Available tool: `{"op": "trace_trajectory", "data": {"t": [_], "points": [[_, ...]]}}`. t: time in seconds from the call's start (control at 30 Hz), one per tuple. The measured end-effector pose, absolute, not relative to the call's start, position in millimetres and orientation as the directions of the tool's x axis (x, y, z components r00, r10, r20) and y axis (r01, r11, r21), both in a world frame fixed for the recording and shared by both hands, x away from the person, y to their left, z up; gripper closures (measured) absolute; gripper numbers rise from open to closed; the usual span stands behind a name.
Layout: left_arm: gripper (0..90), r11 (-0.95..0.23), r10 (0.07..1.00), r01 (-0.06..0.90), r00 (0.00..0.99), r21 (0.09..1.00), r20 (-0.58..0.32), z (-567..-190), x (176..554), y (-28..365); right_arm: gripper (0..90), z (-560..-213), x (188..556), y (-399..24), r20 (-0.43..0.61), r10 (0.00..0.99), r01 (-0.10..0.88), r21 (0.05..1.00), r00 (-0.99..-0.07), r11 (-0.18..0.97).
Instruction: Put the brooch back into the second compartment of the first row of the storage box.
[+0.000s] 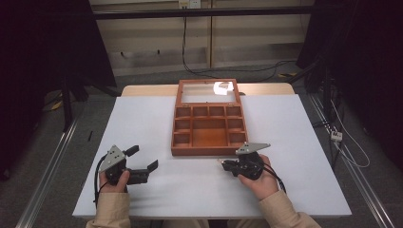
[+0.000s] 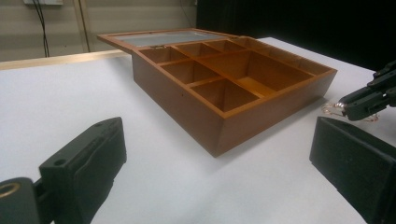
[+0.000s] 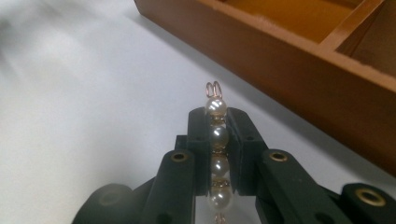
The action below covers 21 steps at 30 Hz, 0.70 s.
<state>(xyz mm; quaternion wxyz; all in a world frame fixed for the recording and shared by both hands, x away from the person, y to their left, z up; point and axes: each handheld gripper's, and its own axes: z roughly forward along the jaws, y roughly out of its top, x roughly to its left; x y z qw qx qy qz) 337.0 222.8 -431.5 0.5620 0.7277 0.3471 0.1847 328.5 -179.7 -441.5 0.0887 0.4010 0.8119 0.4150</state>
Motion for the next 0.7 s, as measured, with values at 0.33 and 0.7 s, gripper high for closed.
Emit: {"op": "trace_trajectory", "data": {"t": [0.33, 0.7], "points": [[3.5, -0.128, 0.71, 0.298, 0.693, 0.946, -0.122, -431.7, 337.4, 222.3, 81.0, -426.8, 335.0, -176.8, 0.22, 0.705, 0.566, 0.768, -0.675, 0.302], [3.5, -0.13, 0.703, 0.301, 0.7, 0.945, -0.126, -432.0, 337.6, 221.4, 81.0, -415.5, 344.3, -170.1, 0.225, 0.681, 0.555, 0.771, -0.697, 0.313]]}}
